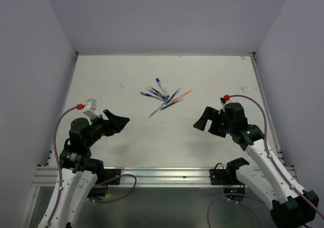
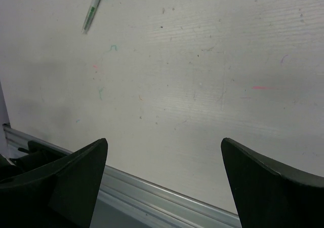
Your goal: Open the pen caps
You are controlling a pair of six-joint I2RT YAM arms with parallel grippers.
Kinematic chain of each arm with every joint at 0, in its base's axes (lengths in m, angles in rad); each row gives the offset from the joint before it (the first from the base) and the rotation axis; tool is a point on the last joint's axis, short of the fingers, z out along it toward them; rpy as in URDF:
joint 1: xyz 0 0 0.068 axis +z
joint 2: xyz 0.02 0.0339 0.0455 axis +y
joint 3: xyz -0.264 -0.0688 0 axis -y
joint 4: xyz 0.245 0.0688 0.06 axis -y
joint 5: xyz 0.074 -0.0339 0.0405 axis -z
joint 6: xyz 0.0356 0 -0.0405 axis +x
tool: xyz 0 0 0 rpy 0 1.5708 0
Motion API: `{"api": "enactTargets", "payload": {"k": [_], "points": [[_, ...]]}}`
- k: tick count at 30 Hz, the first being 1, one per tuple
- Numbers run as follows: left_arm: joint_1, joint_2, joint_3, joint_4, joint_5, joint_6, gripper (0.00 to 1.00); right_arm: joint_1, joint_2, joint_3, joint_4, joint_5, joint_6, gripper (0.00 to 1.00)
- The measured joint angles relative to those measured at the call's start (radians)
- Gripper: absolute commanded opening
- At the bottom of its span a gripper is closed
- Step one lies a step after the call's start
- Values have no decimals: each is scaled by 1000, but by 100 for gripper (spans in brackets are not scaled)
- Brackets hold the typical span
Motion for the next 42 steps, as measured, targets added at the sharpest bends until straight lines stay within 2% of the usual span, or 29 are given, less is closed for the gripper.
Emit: {"api": "enactTargets", "payload": {"k": [9, 16, 19, 29, 42], "points": [[-27, 271, -7, 127, -9, 0, 78, -1, 53, 7, -19, -7, -37, 98], [-297, 542, 101, 135, -238, 1, 80, -1, 67, 8, -2, -72, -47, 98], [-354, 642, 156, 135, -337, 1, 82, -2, 68, 14, 10, -100, -47, 98], [-420, 780, 211, 179, -487, 9, 79, -1, 105, 27, 46, -132, -47, 99], [-520, 1027, 300, 328, -637, 169, 81, -2, 130, 67, 72, -167, -43, 98]]}}
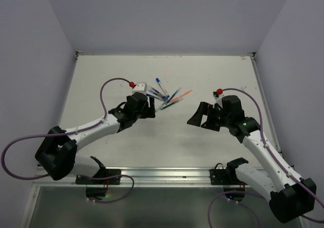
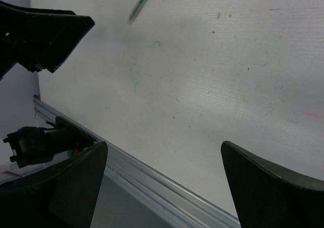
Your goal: Open the pen caps
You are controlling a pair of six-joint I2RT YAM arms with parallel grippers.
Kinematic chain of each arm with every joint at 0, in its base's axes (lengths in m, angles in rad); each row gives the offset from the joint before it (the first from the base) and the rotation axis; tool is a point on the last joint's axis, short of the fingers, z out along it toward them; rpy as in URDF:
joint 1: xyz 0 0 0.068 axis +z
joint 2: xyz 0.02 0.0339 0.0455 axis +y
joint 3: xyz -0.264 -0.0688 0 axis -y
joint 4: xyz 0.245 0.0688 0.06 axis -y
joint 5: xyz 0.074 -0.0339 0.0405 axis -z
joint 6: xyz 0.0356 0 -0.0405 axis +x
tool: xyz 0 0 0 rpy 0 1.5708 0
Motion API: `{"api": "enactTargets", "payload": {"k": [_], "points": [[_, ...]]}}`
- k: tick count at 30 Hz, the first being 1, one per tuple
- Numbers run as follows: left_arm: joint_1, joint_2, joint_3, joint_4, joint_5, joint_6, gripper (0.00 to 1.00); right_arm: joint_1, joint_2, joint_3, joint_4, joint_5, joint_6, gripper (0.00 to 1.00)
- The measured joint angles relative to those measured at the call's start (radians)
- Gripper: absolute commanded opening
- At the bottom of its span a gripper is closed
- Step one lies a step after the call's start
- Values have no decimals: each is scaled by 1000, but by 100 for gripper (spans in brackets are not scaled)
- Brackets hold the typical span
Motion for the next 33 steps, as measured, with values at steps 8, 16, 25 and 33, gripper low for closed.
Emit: {"api": "enactTargets", "payload": {"k": [8, 16, 25, 33], "points": [[-3, 126, 1, 138, -11, 193, 80, -4, -3, 16, 8, -18, 6, 99], [-3, 223, 69, 204, 32, 342, 78, -6, -6, 17, 8, -20, 11, 98], [-3, 291, 82, 221, 81, 360, 77, -10, -20, 34, 6, -20, 11, 98], [-3, 322, 69, 260, 111, 360, 75, -13, -23, 34, -3, -20, 10, 98]]}}
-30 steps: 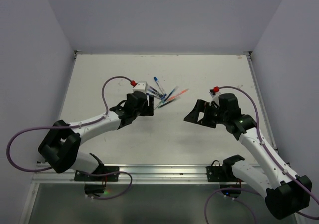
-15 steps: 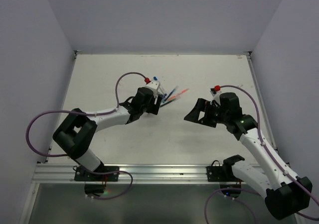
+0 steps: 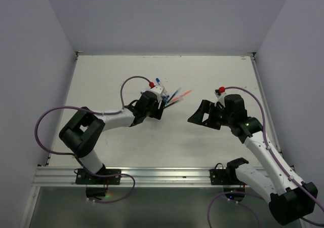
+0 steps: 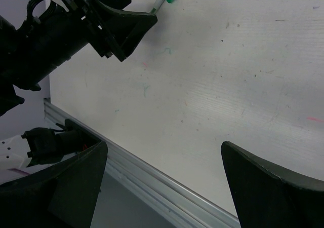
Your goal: Open the pen caps
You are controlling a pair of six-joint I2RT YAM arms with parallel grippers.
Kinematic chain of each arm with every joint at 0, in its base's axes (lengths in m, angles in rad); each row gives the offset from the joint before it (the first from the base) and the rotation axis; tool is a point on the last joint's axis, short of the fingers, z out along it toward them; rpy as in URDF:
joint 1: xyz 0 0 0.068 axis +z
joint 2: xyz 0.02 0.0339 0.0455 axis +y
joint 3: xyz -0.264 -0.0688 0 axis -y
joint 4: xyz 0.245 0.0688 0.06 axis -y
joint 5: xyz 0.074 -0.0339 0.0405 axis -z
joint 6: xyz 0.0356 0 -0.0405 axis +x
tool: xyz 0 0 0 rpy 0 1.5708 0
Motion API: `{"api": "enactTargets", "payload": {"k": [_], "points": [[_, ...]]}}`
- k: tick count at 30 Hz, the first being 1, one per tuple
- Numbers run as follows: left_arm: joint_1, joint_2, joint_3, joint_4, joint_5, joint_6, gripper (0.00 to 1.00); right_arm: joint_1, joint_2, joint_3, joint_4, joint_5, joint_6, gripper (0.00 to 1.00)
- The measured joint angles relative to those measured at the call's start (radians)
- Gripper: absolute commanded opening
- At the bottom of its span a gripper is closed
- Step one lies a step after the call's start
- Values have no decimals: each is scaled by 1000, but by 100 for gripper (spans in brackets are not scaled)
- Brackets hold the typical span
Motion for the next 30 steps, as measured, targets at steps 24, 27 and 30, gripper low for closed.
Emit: {"api": "enactTargets", "payload": {"k": [24, 27, 30], "points": [[40, 55, -43, 16, -20, -108, 20, -14, -8, 11, -29, 0, -11, 99], [40, 35, -64, 13, -25, -150, 0, -14, -13, 11, -31, 2, -15, 98], [40, 2, -100, 13, -11, -180, 0, -17, -12, 11, -34, 5, -18, 99]]}}
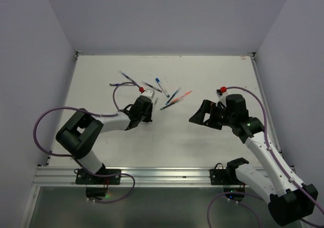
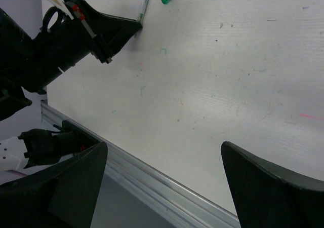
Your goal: Open the pen caps
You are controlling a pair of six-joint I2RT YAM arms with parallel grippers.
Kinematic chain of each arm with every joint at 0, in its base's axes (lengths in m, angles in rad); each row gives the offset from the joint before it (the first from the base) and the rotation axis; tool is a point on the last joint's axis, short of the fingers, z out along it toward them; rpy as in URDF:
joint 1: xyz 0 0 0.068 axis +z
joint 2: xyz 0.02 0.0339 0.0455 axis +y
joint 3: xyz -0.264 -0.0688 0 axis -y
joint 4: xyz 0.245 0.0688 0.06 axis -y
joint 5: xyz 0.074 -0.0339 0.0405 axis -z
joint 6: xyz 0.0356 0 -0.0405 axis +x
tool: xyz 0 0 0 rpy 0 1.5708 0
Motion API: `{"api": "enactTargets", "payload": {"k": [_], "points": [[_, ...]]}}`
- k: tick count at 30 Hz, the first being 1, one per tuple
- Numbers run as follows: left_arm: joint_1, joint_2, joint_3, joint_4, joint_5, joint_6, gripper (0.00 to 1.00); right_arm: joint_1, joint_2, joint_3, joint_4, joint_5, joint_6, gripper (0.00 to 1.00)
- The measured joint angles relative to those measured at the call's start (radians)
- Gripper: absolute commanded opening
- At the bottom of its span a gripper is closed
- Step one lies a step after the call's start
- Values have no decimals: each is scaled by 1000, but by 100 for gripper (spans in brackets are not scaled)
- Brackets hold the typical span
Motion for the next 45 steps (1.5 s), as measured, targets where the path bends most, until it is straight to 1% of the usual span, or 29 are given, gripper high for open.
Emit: {"api": "enactTargets", "payload": {"k": [4, 8, 12, 16, 22, 27, 28, 30, 35, 36, 39, 45], "points": [[0, -84, -82, -3, 66, -17, 0, -2, 1, 0, -11, 9, 1, 99], [-1, -209, -190, -21, 175, -23, 0, -9, 1, -6, -21, 17, 4, 98], [-2, -321, -225, -47, 254, -23, 0, -13, 10, -24, -6, -2, 11, 99], [-2, -395, -222, -50, 267, -23, 0, -13, 26, -25, 9, -12, 11, 98], [-2, -440, -208, -80, 267, -24, 0, -13, 38, -25, 29, -39, 3, 99], [-2, -560, -214, -80, 276, -32, 0, -6, 61, -25, 51, -52, -1, 98], [-2, -586, -220, -68, 286, -34, 0, -1, 62, -25, 68, -53, 2, 94], [-2, -626, -237, -47, 311, -42, 0, 26, 69, -26, 116, -54, 19, 89], [-2, -676, -298, 0, 386, -77, 0, 147, 145, -34, 272, -47, 92, 71], [-2, -678, -307, 4, 401, -85, 0, 173, 165, -36, 302, -41, 105, 68], [-2, -679, -330, 20, 443, -106, 0, 235, 218, -36, 377, -10, 142, 67], [-3, -720, -357, 61, 511, -142, 0, 311, 320, -36, 494, 30, 193, 62]]}}
